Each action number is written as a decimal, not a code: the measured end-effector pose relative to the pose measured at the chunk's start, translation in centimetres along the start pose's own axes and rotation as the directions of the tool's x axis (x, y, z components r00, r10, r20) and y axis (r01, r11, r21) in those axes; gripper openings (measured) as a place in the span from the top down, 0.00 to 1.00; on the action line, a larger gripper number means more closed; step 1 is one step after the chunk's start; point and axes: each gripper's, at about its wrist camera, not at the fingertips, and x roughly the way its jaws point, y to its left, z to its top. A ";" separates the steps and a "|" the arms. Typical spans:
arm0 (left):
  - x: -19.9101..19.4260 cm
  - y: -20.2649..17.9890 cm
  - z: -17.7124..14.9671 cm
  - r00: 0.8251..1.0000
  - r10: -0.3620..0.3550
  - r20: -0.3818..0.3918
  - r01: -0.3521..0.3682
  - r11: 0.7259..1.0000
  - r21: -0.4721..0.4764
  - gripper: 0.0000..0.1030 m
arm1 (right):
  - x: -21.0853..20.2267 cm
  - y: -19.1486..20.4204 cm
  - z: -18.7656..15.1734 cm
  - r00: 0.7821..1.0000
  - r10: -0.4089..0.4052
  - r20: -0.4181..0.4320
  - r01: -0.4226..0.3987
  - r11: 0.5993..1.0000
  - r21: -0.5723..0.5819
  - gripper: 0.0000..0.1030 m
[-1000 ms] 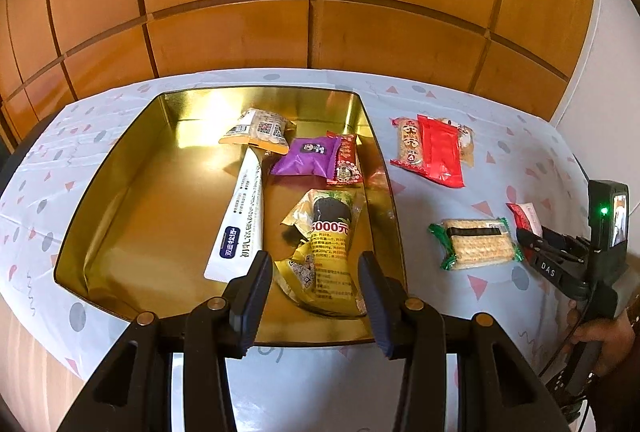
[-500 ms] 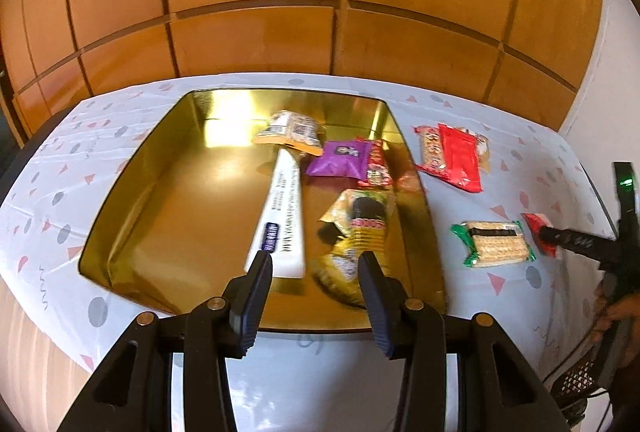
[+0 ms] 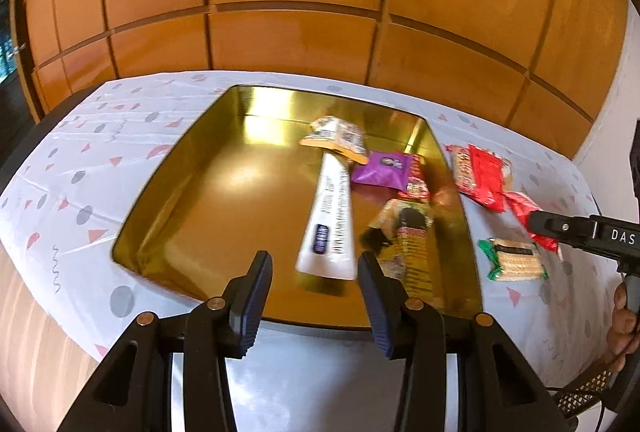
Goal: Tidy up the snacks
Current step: 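Carry the white-red pack into the gold tin and open the right tool, then reach the left tool to the green-ended cracker pack and grasp it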
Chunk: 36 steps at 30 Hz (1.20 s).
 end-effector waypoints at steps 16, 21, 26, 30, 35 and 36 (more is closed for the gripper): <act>0.4 4.3 -0.4 0.998 0.052 -0.020 -0.054 0.994 -0.094 0.56 | 12.2 13.2 4.1 0.947 0.265 -0.182 -0.259 0.964 0.060 0.64; 0.7 4.4 -0.5 0.998 0.056 -0.027 -0.058 0.994 -0.095 0.56 | 13.0 13.3 4.2 0.950 0.255 -0.178 -0.249 0.967 0.058 0.58; 0.8 3.7 -0.4 0.998 0.049 -0.029 -0.052 0.995 -0.083 0.56 | 10.8 11.6 3.2 0.964 0.215 -0.153 -0.215 0.976 0.014 0.58; 0.4 2.6 -0.3 0.999 0.045 -0.021 -0.046 0.997 -0.055 0.56 | 8.4 10.5 2.5 0.978 0.180 -0.104 -0.184 0.982 -0.039 0.53; 0.1 1.3 -0.3 0.999 0.034 -0.020 -0.034 0.999 -0.022 0.56 | 5.3 8.8 1.8 0.989 0.139 -0.041 -0.141 0.987 -0.079 0.50; 0.0 1.1 -0.3 0.999 0.032 -0.019 -0.032 0.999 -0.015 0.56 | 4.8 8.5 1.7 0.991 0.130 -0.033 -0.133 0.987 -0.086 0.49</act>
